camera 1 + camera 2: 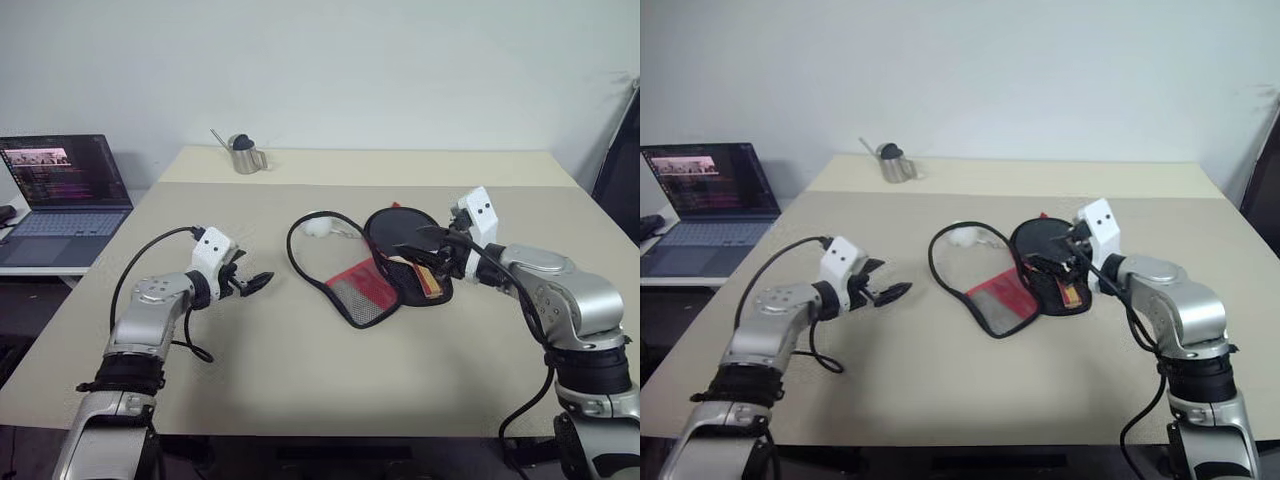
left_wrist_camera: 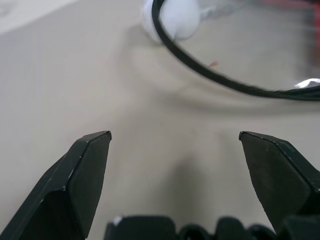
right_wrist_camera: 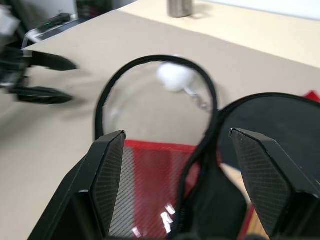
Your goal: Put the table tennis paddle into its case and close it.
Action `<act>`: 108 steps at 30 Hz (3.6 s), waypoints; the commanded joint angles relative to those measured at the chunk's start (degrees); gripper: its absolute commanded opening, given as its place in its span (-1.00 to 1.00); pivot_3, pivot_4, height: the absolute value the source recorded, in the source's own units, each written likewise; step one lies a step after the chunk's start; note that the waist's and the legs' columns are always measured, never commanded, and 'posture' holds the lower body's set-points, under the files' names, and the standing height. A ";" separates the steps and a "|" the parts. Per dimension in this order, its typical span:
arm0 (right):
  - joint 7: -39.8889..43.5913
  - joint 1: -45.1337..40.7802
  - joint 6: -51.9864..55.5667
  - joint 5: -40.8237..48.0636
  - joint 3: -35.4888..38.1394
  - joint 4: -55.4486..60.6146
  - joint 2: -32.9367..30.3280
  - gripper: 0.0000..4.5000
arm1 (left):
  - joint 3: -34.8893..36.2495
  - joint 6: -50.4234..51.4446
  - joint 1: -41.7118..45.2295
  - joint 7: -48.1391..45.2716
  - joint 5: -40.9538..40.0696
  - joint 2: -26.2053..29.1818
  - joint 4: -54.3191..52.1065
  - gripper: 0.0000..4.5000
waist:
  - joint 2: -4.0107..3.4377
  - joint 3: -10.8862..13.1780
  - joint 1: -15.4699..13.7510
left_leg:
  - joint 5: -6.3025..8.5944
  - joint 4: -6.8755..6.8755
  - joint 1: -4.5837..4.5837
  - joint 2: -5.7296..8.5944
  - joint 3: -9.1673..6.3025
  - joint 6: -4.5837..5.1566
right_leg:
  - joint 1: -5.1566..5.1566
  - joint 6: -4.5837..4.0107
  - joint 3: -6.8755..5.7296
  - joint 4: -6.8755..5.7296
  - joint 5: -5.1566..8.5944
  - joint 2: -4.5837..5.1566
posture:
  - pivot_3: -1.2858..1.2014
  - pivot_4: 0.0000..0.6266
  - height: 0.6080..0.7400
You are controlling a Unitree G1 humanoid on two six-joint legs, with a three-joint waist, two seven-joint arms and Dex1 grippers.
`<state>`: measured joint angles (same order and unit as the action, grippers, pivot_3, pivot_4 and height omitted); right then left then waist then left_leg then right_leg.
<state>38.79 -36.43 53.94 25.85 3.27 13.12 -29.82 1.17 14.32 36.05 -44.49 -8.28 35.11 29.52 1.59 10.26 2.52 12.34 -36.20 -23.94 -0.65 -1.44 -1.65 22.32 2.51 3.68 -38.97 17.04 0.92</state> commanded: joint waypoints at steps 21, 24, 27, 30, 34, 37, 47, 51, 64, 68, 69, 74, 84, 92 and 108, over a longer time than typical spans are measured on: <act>0.87 4.60 -2.78 2.54 2.39 6.82 -4.43 0.62 | -2.25 -10.80 21.92 -7.92 1.11 -16.99 16.41 1.00 | 0.05 0.03 -0.74 | 0.00 -0.11 -0.16 0.06 -0.06 0.00 | 0.01 0.00 -0.14 -0.01 0.00 0.00 | 0.03 -0.52 1.00; 0.39 5.14 -2.36 3.19 3.63 7.00 -5.32 0.62 | -2.17 -6.72 23.56 -8.84 -1.43 -20.02 9.89 1.00 | 0.06 0.03 -0.80 | 0.00 -0.19 -0.24 0.06 -0.10 0.00 | 0.01 0.00 -0.18 0.00 0.00 0.01 | 0.03 -0.52 1.00; -1.60 4.54 -2.30 3.07 5.67 5.35 -5.82 0.62 | -3.05 -4.44 25.18 -9.74 -2.31 -22.91 9.31 1.00 | 0.05 0.03 -0.74 | 0.00 -0.23 -0.24 0.09 -0.08 0.00 | 0.00 0.01 -0.17 -0.01 0.00 0.01 | 0.03 -0.52 1.00; -2.78 3.82 -2.79 2.84 7.06 3.91 -6.34 0.62 | -3.75 -6.03 27.06 -8.36 -0.69 -25.05 14.10 1.00 | 0.05 0.03 -0.51 | 0.00 -0.21 -0.12 0.09 -0.06 0.00 | -0.03 0.02 -0.08 -0.05 0.00 -0.03 | 0.03 -0.52 1.00; -3.51 2.93 -3.80 2.14 8.74 1.83 -8.28 0.62 | -4.29 -11.28 30.24 -5.11 1.92 -28.21 23.67 1.00 | 0.05 0.03 -0.56 | 0.00 -0.22 -0.08 0.13 -0.02 0.00 | -0.03 0.02 -0.07 -0.08 0.00 -0.11 | 0.03 -0.52 1.00; -4.52 2.69 -4.26 1.34 9.90 -0.09 -9.70 0.62 | -4.05 -14.83 31.96 -2.73 3.07 -30.71 29.68 1.00 | 0.07 0.04 -0.80 | 0.00 -0.22 -0.14 0.14 0.00 0.00 | -0.02 0.02 -0.09 -0.03 0.00 -0.08 | 0.03 -0.52 1.00; -8.83 2.29 -5.72 -3.35 5.59 -9.69 -7.88 0.62 | -3.10 -16.26 26.10 -17.33 -0.76 -24.92 17.72 1.00 | 0.05 0.04 -0.28 | 0.00 -0.19 -0.10 0.10 0.03 0.00 | 0.00 0.06 0.03 -0.05 0.03 -0.09 | 0.03 -0.52 1.00; -10.08 -1.31 -9.90 -7.52 3.34 -20.76 -6.61 0.62 | -2.65 -9.54 18.40 -21.67 -3.45 -18.42 3.62 1.00 | 0.01 0.03 0.40 | -0.01 -0.13 0.00 0.01 0.05 -0.01 | -0.01 0.06 0.11 -0.09 0.03 -0.09 | 0.03 -0.52 1.00; -3.89 -12.22 -22.34 -15.12 -3.07 -46.84 -1.57 0.62 | 1.16 5.61 3.57 -16.25 -10.14 -7.25 -24.76 1.00 | 0.01 0.04 0.16 | -0.01 -0.22 -0.03 0.04 0.01 -0.01 | -0.05 0.06 0.05 -0.08 0.02 0.02 | 0.03 -0.52 1.00; -3.07 -15.15 -25.81 -18.07 -5.08 -53.37 -0.32 0.62 | 1.29 6.82 2.98 -14.95 -10.82 -6.32 -26.45 1.00 | 0.01 0.04 0.26 | -0.01 -0.23 -0.02 0.02 0.01 -0.01 | -0.05 0.05 0.04 -0.10 0.02 0.01 | 0.03 -0.52 1.00; -3.14 -15.91 -26.66 -18.75 -5.31 -55.18 -0.11 0.62 | 1.26 6.99 3.11 -14.77 -10.97 -6.21 -26.54 1.00 | 0.01 0.04 0.29 | -0.01 -0.24 0.00 0.03 0.01 -0.01 | -0.06 0.05 0.05 -0.11 0.02 0.01 | 0.03 -0.52 1.00; -2.61 -18.93 -30.03 -21.47 -5.90 -62.77 0.61 0.62 | 0.88 7.23 3.55 -14.13 -11.20 -6.11 -26.64 1.00 | 0.01 0.04 0.37 | -0.01 -0.23 0.00 0.03 0.03 -0.01 | -0.05 0.05 0.06 -0.10 0.02 0.01 | 0.03 -0.52 1.00; 2.06 -22.26 -30.85 -23.17 -6.33 -72.11 3.95 0.62 | 1.00 8.20 2.56 -14.36 -11.39 -4.97 -28.24 1.00 | 0.00 0.03 0.84 | -0.01 -0.24 0.04 0.01 0.03 -0.01 | -0.08 0.05 0.07 -0.11 0.02 0.01 | 0.03 -0.52 1.00; 2.75 -22.69 -31.38 -24.64 -6.88 -74.54 6.27 0.35 | 1.20 8.90 1.64 -14.31 -11.56 -4.02 -29.38 1.00 | 0.00 0.02 1.73 | -0.01 -0.23 0.12 -0.03 0.05 -0.01 | -0.12 0.05 0.09 -0.16 0.02 -0.02 | 0.03 -0.52 1.00; 1.62 -23.45 -30.43 -25.31 -5.60 -76.71 8.70 -0.98 | 1.51 9.39 -2.83 -16.44 -11.67 0.15 -30.60 1.00 | 0.01 0.01 2.40 | -0.01 -0.34 0.37 -0.03 0.06 -0.01 | -0.32 0.05 0.14 -0.34 0.01 -0.02 | 0.03 -0.52 1.00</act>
<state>39.61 -60.77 21.72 1.15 -1.75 -62.67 -22.21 1.50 23.64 33.41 -60.12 -18.58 33.87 0.89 1.60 10.27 4.92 12.33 -36.54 -23.57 -0.69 -1.40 -1.66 22.00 2.56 3.81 -39.32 17.05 0.88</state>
